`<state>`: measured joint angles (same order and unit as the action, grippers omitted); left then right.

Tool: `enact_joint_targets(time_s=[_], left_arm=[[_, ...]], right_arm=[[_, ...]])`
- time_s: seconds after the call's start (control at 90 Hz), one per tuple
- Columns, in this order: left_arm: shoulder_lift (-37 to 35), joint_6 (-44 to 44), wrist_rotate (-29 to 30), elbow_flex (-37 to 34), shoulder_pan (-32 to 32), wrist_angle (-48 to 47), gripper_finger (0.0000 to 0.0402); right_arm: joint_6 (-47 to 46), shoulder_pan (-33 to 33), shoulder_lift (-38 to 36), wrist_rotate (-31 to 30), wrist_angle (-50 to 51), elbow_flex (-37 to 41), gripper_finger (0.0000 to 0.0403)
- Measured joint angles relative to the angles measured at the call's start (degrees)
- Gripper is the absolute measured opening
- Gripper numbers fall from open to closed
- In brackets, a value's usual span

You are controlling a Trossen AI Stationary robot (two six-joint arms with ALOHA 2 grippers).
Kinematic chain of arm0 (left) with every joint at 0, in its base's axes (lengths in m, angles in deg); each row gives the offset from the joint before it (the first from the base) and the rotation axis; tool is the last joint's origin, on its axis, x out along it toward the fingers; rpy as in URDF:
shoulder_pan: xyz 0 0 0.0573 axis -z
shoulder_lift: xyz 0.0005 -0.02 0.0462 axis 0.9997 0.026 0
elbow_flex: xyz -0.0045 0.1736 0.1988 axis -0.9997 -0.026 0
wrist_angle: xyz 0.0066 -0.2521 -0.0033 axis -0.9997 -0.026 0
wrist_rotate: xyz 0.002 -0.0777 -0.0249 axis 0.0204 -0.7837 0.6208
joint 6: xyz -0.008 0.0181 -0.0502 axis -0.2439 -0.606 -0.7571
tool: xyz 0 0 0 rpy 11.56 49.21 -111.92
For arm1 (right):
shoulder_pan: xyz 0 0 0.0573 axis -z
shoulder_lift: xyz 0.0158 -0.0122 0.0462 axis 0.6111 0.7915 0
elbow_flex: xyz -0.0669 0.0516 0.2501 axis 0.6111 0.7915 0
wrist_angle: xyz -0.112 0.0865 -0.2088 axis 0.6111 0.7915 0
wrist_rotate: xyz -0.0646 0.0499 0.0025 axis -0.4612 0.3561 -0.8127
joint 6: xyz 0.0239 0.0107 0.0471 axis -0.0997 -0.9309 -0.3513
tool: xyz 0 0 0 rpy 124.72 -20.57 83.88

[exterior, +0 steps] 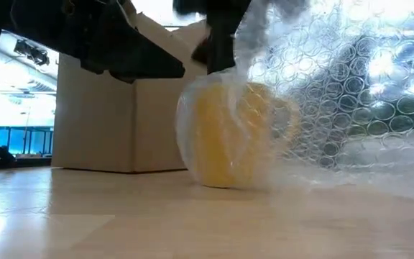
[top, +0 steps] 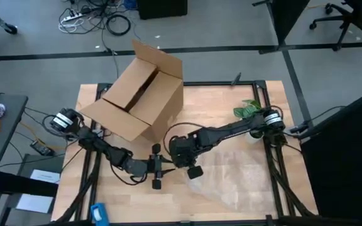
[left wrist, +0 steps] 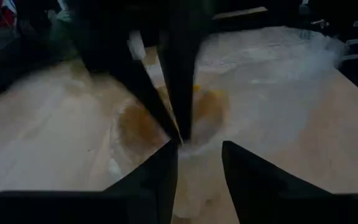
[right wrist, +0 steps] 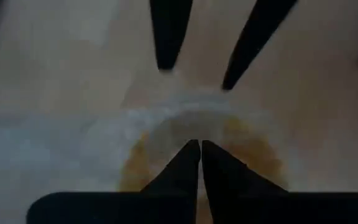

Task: Wrap mug
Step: Wrap the yellow mug with the bubble wrap

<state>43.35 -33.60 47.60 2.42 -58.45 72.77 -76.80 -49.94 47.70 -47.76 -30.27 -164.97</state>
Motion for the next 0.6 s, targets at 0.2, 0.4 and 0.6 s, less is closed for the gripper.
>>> enact_joint_targets(time_s=[0.2,0.4,0.6], left_arm=[[0.0,-1.2,-0.3,0.0,0.1,-0.8,0.0110],[0.0,-1.2,-0.4,0.0,0.1,-1.4,0.0110],[-0.1,-1.0,-0.5,0.0,0.1,-2.3,0.0110]], right_arm=[[0.6,0.0,6.6,1.1,1.2,-0.5,0.0001],[0.8,0.4,6.6,1.3,2.2,-0.4,0.0001],[0.0,0.4,2.3,1.4,4.7,0.2,0.0000]])
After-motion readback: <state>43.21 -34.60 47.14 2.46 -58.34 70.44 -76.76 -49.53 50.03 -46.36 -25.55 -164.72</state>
